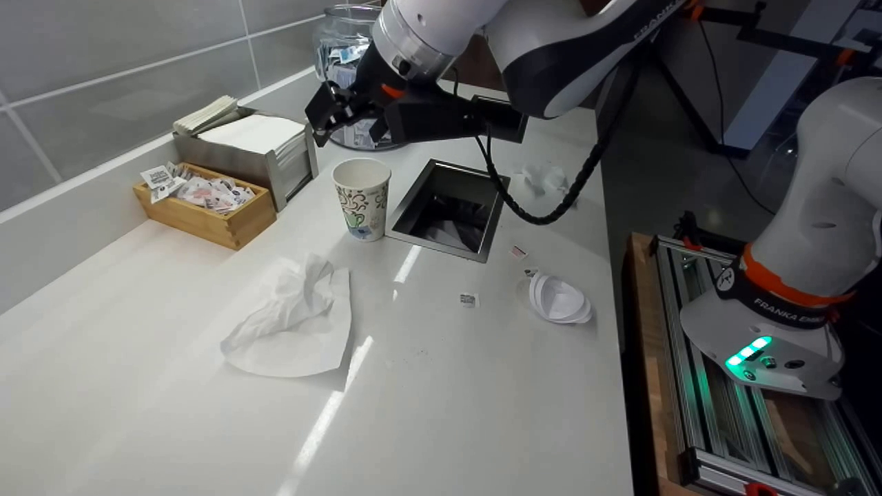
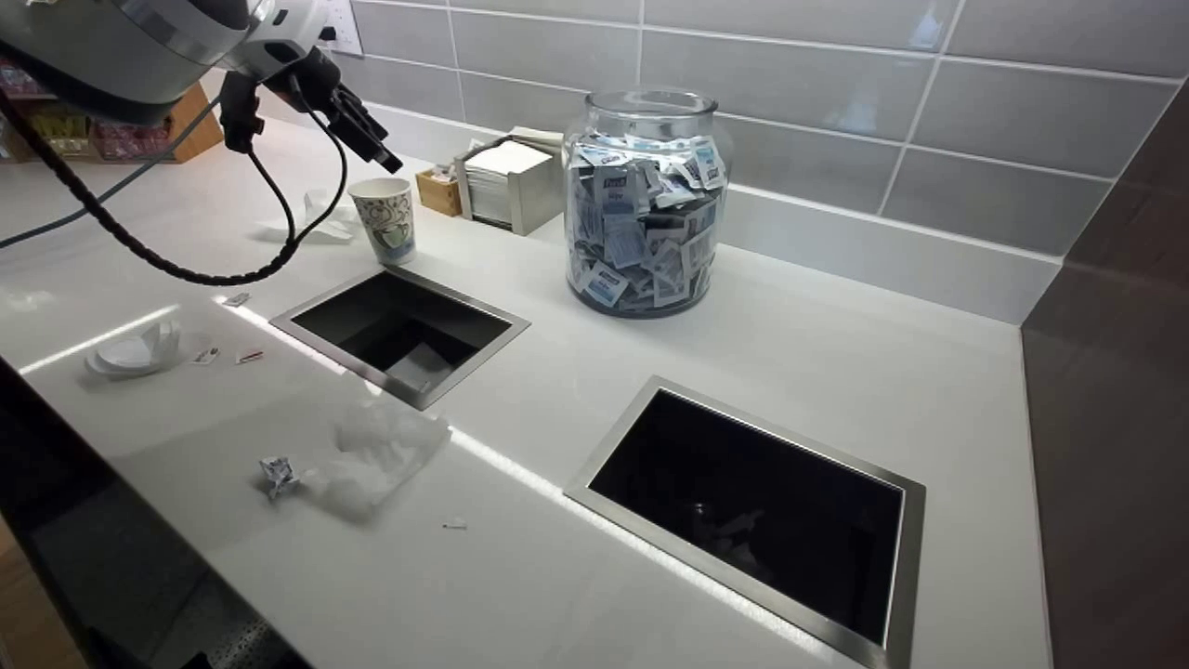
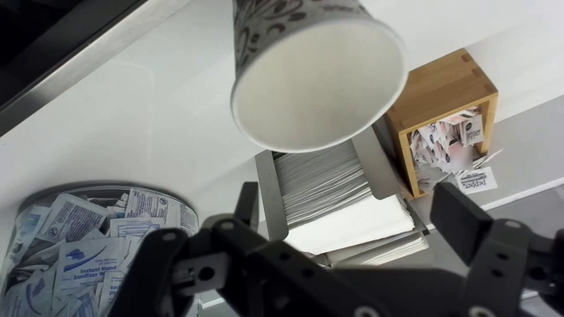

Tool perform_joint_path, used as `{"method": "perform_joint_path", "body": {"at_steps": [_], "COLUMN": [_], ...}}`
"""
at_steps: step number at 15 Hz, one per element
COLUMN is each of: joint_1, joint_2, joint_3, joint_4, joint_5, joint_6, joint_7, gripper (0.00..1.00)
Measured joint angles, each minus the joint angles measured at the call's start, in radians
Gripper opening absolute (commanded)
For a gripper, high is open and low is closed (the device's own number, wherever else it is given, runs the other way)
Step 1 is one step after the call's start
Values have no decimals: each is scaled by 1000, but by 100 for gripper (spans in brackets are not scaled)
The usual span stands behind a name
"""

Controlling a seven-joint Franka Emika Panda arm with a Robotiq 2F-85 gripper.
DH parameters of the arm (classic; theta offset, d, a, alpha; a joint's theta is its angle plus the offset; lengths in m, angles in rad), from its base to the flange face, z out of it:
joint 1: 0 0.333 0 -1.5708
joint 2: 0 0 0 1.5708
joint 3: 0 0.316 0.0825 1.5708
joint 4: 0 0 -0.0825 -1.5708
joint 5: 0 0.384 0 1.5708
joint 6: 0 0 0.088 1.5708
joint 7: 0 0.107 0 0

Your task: Turn the paper cup over

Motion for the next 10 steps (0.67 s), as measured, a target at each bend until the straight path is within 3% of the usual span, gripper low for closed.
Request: {"method": "perform_joint_path", "body": {"at_steps": [6, 10], "joint_1": [1, -41], "joint_2": [-84, -147], "joint_3": [51, 115], "joint_4": [-8, 23], "joint_5": [355, 511], "joint_6": [-173, -334], "joint_7": [-308, -449], "gripper": [100, 100]}}
